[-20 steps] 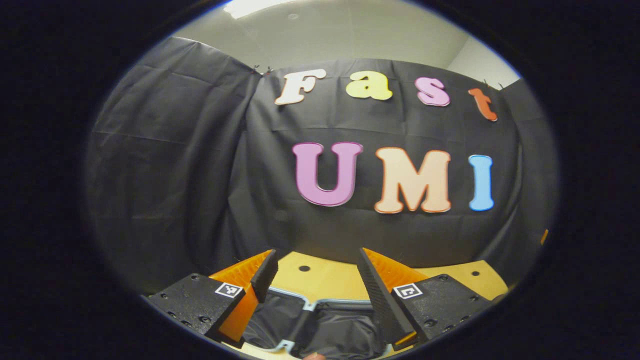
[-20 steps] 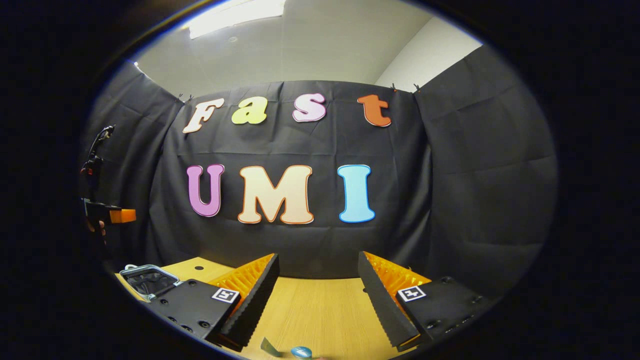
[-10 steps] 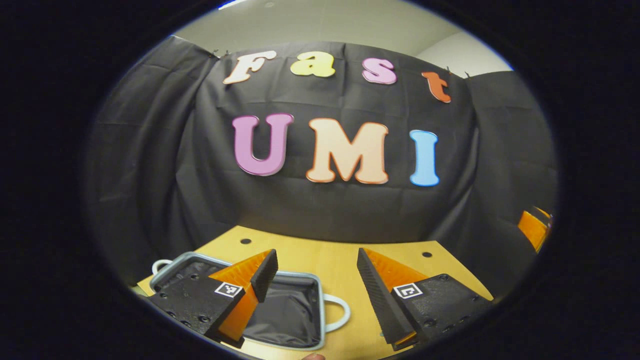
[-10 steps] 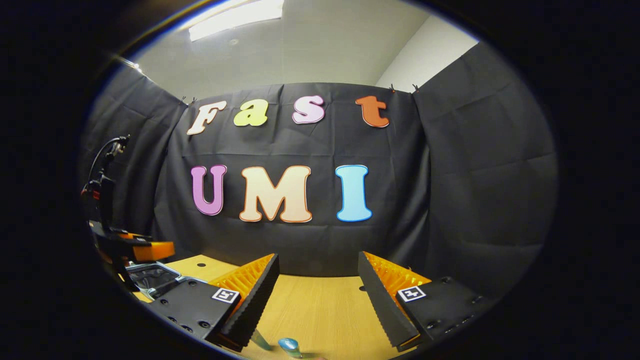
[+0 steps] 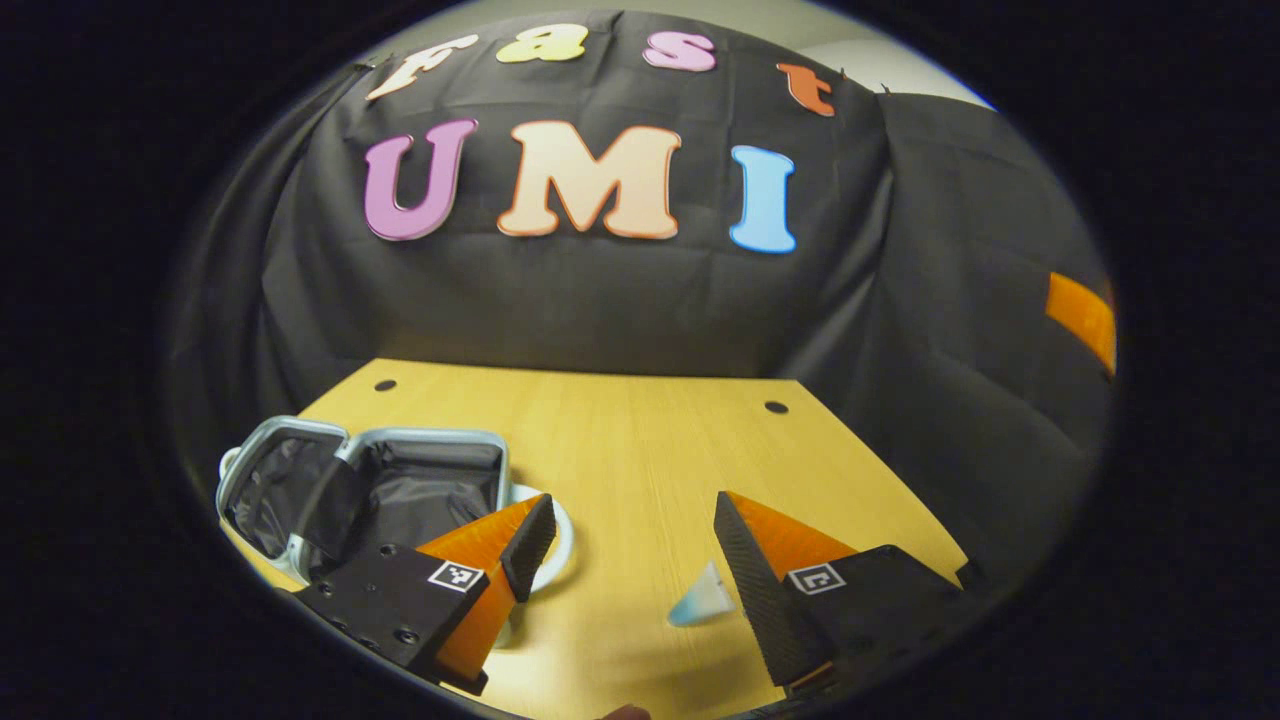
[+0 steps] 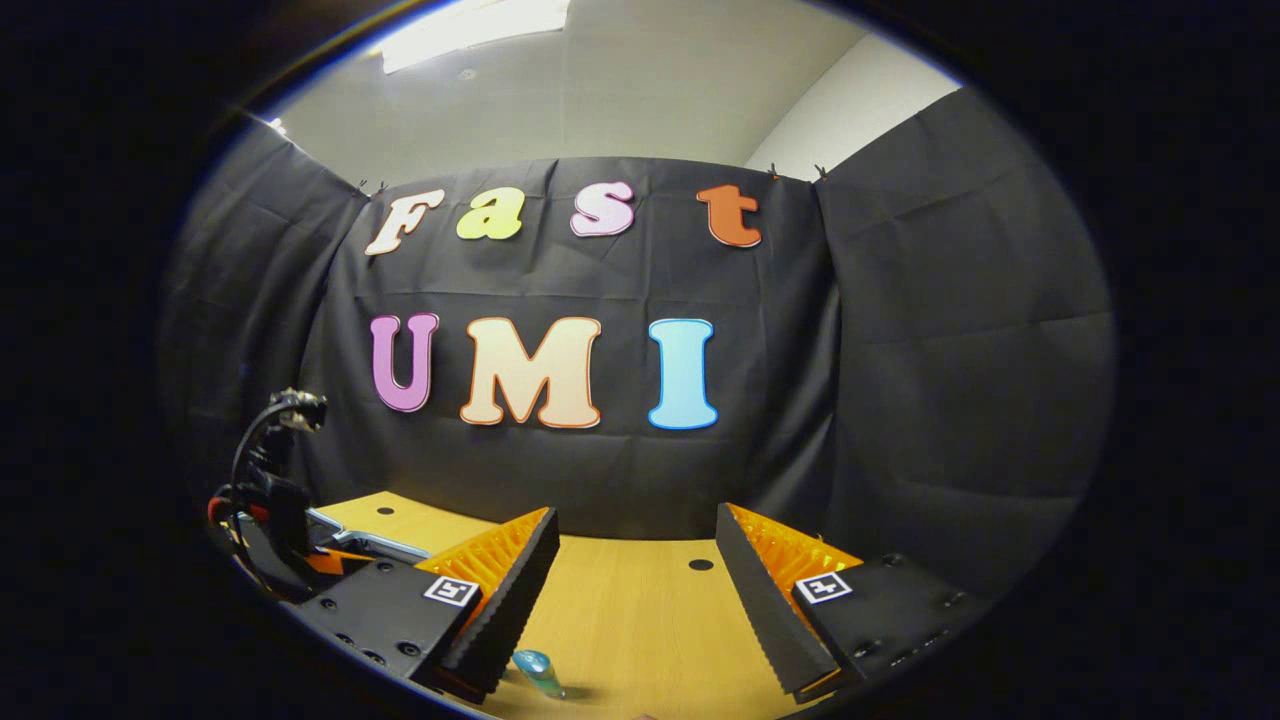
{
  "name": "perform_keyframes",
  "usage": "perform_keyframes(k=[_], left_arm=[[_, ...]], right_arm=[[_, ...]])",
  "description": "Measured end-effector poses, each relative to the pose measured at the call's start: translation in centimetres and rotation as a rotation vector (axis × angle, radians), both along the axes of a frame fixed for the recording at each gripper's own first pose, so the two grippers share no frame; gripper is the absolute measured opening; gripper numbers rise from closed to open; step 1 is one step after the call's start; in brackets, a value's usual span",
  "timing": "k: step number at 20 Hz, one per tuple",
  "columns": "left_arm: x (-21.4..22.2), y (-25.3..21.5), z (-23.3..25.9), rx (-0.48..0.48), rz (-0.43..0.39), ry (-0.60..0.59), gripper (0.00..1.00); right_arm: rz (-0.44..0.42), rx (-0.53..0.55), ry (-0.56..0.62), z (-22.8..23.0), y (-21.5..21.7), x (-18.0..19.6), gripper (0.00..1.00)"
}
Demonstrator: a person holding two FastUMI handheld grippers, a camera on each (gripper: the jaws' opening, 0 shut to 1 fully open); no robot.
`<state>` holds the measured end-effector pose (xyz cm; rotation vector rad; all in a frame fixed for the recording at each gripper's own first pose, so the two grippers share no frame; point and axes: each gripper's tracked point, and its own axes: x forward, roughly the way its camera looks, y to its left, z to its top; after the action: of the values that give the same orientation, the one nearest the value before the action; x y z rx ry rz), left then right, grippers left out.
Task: First open the suitcase, pack the skin care products into it, and then close the suitcase.
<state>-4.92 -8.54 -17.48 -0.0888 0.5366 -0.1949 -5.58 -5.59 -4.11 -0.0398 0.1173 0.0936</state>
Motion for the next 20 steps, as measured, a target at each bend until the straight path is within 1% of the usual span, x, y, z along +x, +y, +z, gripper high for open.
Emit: perform_keyframes(k=[5, 6, 7, 8, 9, 10, 11, 14, 16, 17, 20], left_arm=[[-1.1, -2.6, -4.7, -0.011, -0.036, 0.095, 0.94], [-1.2, -2.8, -5.8, -0.005, -0.038, 0.12, 0.91], [-1.5, -3.1, -7.0, -0.009, -0.043, 0.151, 0.94], [-1.7, -3.5, -8.2, -0.015, -0.047, 0.175, 0.94], [-2.0, -3.8, -9.4, -0.021, -0.053, 0.195, 0.94], [-2.2, -4.3, -10.1, -0.027, -0.059, 0.212, 0.92], [-2.3, -4.5, -10.9, -0.035, -0.064, 0.223, 0.85], [-1.9, -4.3, -12.0, 0.006, -0.061, 0.23, 0.46], [-1.2, -4.5, -11.7, 0.001, -0.096, 0.215, 0.2], [-1.2, -4.6, -11.3, -0.014, -0.113, 0.216, 0.17], [-0.5, -3.5, -8.2, -0.055, -0.135, 0.179, 0.14]], right_arm=[[-0.016, -0.019, 0.024, -0.9, -1.5, -0.5, 0.99], [-0.015, -0.022, 0.025, -0.9, -1.6, -0.5, 0.99], [-0.013, -0.023, 0.027, -1.2, -1.6, -0.5, 0.99], [-0.009, -0.022, 0.029, -1.3, -1.5, -0.6, 0.96], [-0.002, -0.02, 0.029, -1.6, -1.4, -0.8, 0.99], [0.006, -0.02, 0.03, -1.9, -1.2, -0.8, 0.99], [0.012, -0.02, 0.034, -2.7, -1.0, -1.0, 0.99], [0.035, -0.017, 0.065, -5.1, 0.4, -1.3, 0.99], [0.053, -0.026, 0.072, -6.3, 1.7, -1.2, 0.99], [0.061, -0.028, 0.078, -7.2, 2.6, -1.0, 0.99], [0.079, -0.038, 0.112, -9.9, 5.2, -0.5, 0.99]])
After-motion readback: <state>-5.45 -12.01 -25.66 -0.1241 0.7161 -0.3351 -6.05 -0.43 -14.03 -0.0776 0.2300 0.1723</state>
